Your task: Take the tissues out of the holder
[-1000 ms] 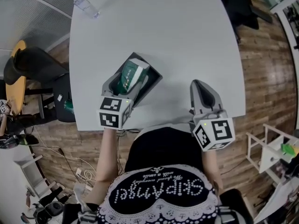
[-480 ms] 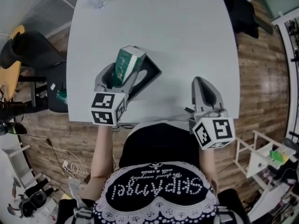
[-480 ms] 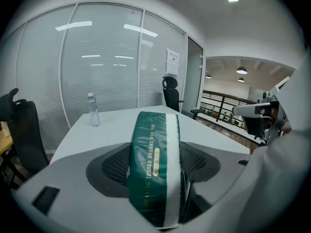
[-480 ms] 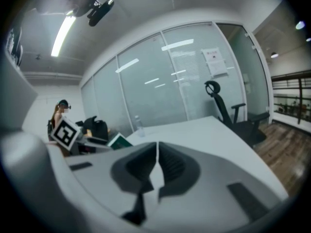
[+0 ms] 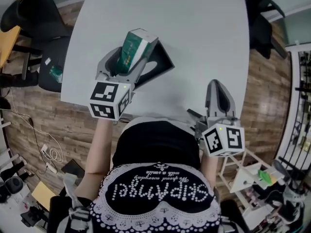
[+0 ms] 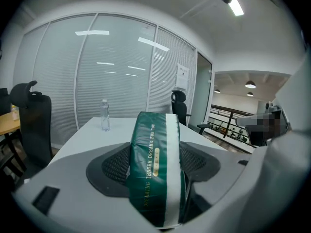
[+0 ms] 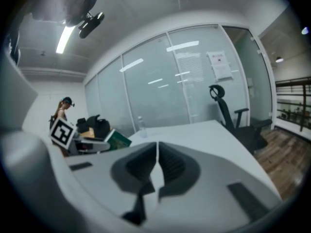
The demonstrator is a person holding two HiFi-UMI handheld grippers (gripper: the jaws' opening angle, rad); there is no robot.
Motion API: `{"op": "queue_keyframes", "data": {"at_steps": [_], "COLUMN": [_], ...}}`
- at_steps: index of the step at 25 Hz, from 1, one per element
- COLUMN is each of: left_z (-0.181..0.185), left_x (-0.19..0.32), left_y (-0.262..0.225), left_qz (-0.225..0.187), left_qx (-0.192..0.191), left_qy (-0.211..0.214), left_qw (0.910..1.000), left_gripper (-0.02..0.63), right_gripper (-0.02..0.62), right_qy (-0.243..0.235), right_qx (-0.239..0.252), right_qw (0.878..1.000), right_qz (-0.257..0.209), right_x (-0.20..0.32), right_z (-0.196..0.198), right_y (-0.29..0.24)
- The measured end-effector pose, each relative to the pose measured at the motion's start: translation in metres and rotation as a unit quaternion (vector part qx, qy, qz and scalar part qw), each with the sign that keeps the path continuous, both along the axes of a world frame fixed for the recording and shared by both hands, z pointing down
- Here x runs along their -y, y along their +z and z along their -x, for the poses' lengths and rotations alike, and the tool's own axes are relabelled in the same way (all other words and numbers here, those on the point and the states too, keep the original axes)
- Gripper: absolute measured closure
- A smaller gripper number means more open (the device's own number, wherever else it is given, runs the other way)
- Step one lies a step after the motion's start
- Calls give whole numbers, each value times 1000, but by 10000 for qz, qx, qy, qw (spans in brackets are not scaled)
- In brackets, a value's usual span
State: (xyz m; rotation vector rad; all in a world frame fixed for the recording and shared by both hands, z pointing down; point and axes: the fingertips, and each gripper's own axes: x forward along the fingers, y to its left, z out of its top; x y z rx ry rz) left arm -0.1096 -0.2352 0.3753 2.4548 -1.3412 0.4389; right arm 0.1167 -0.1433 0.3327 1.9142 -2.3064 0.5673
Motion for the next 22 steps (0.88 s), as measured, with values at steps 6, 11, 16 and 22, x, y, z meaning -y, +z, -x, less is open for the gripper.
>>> {"op": "queue_keyframes", "data": {"at_steps": [6,11,16,22], "left_z": [20,38,51,68], "left_x": [-4,-11,-21,-32], "left_y": [-17,-33,-53,-70], "left_qz": [-226,-471,-729,-1020], "left_qx": [-267,-305,-390,-473], "left_qy": [-314,-506,-675,-913], "left_qw": [9989,9971,9943,9895], "left_gripper": [267,267,267,267], "right_gripper": [560,560,560,560], "right_qy": [-171,-300,-328,-295], "right_qx": [2,11,-44,-97], "right_qw": [9999,9995,9994,9993], "right_qz": [-11,-94,-131,-205], "right_x": [10,16,17,17], "right_z": [12,27,29,28], "right_y": [-1,-6,-10,-16]}}
